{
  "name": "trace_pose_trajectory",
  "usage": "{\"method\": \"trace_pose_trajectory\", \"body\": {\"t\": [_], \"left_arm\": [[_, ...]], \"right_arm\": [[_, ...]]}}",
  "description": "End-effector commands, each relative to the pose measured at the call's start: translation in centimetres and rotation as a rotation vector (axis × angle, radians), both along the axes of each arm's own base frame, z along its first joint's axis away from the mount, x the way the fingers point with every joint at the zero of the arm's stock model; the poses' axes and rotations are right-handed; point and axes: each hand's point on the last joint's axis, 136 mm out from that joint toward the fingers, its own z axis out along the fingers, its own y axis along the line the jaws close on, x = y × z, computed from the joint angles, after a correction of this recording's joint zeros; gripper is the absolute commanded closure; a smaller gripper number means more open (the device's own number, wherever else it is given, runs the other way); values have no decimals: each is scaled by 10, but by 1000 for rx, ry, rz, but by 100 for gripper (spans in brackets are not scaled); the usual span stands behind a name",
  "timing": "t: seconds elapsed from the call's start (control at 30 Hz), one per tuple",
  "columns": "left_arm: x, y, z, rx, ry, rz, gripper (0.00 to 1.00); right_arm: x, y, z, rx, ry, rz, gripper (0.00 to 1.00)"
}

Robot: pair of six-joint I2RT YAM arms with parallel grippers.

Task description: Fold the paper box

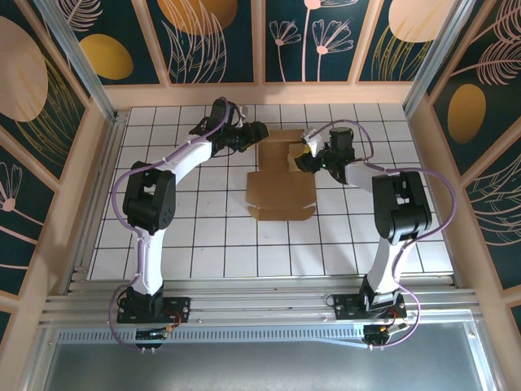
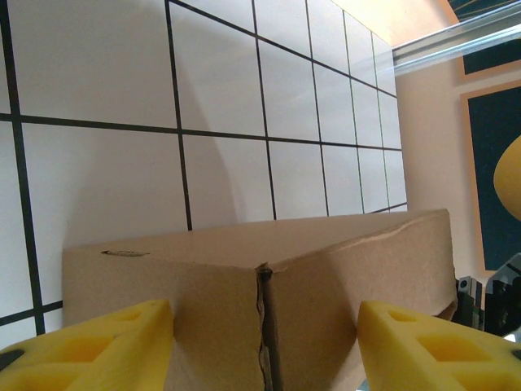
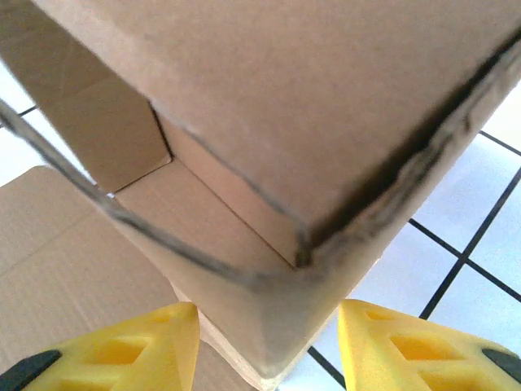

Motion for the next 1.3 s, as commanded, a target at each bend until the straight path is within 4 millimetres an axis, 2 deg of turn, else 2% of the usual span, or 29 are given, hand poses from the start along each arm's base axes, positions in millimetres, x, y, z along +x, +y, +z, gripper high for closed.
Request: {"method": "trace_pose_trajectory", "body": {"t": [0.0,0.2,0.63,0.77,1.17,1.27], "left_arm": [[-7,-6,1,-32,31,-20,39],[-7,-6,5,-38,25,-23,39],[-9,-6,2,-40,30,-24,39],[-10,-7,4,-47,30,-28,39],[-10,-7,-1,-48,38,-25,38],[-8,-7,2,-45,27,-22,34]], "right_arm": [[16,12,8,31,-38,-50,51],[35,17,3,30,-10,-123,52],[54,7,-17,2,101,-288,93],[58,7,-24,-31,114,-330,99],[66,18,-35,-60,125,-351,100],[64,22,-31,-30,118,-344,88]]}}
